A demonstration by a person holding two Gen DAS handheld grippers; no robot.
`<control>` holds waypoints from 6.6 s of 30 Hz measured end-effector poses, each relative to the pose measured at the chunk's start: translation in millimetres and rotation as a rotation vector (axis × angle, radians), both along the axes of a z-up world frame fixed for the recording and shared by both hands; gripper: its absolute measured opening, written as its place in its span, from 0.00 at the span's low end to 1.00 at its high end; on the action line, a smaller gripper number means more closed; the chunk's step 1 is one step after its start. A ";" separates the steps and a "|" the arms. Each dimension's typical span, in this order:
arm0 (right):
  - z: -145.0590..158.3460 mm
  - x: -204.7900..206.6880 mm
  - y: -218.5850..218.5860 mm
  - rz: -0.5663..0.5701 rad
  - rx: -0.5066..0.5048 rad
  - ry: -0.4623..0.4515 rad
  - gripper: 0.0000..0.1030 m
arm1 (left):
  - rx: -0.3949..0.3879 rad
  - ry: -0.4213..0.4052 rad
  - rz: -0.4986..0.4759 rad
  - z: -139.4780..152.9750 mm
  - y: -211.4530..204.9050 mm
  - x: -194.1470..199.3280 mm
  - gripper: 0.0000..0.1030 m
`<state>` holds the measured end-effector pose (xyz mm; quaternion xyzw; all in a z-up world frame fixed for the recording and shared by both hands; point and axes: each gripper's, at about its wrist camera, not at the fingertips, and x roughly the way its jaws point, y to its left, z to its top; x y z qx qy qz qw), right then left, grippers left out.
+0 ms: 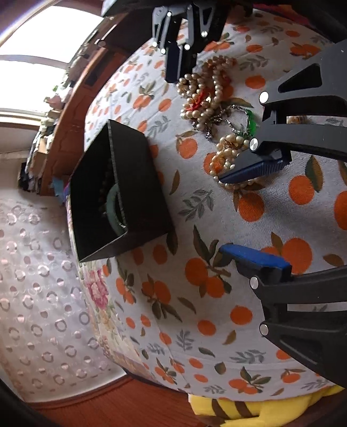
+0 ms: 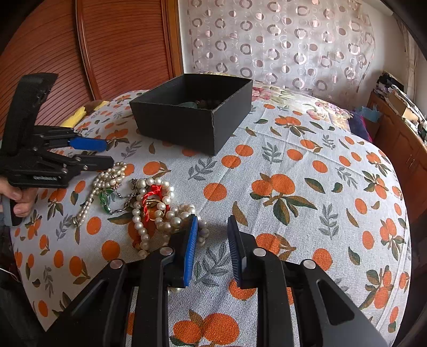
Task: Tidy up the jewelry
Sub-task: 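Reach to the pearl necklaces and grasp one with the left tool, then lift the pearl necklace and carry it over the black box with the left tool, then lower the pearl necklace into the box and open the left tool, then grasp the green pendant chain with the left tool while the right tool grasps the red cord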
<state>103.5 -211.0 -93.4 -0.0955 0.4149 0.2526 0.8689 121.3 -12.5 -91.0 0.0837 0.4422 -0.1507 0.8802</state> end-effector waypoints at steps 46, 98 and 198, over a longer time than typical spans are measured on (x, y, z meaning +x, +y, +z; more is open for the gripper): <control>81.3 -4.3 -2.4 0.038 0.058 -0.172 0.07 | -0.133 -0.375 0.023 138.2 2.5 -29.2 0.04; 229.1 44.2 7.3 0.016 0.098 -0.441 0.07 | -0.197 -0.475 0.020 224.3 -15.2 55.1 0.04; 1.5 10.0 7.9 0.093 -0.038 -0.017 0.03 | -0.057 -0.034 0.000 1.0 -30.4 -48.5 0.22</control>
